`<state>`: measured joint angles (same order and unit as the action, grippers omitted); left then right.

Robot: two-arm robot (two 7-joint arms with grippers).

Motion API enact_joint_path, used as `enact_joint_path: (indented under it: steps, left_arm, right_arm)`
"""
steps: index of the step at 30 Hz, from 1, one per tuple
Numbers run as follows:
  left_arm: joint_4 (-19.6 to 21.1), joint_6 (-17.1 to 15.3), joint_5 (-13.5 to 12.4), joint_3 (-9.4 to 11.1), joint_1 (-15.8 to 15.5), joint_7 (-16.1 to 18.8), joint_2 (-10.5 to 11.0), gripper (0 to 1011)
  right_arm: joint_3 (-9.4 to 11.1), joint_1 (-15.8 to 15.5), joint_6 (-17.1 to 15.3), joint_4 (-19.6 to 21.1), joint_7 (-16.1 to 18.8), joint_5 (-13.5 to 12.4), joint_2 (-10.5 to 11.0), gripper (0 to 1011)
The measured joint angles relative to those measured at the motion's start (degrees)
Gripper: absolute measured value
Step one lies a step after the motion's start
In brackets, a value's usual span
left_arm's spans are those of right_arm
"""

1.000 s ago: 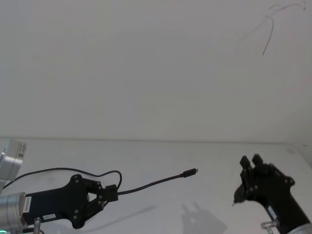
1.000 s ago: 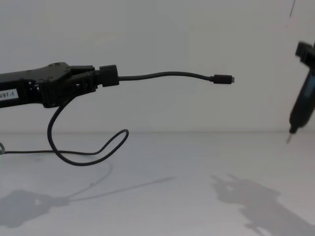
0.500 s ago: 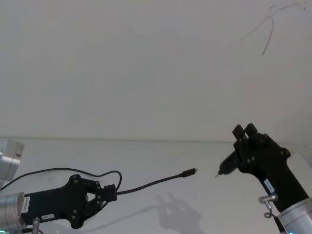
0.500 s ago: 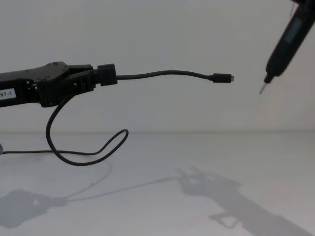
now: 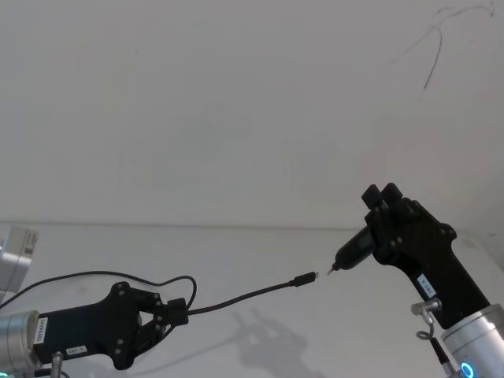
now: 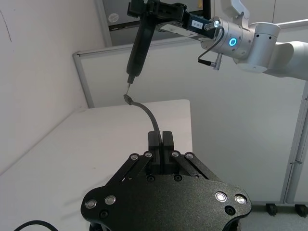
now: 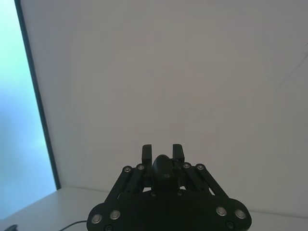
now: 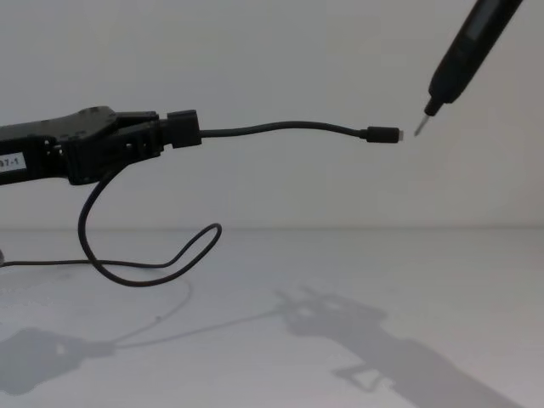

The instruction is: Pick up the data cable with the one hand.

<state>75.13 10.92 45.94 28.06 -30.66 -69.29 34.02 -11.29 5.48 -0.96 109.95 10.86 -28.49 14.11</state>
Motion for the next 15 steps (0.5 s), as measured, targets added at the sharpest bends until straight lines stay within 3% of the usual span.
enact_joint_path:
  steps: [15]
  left_arm:
    - [0.0, 0.0, 0.1, 0.0, 0.0, -0.1, 0.0, 42]
  right_arm:
    - [-1.0, 0.8, -1.7, 0.2, 2.0, -3.9, -0.1, 251]
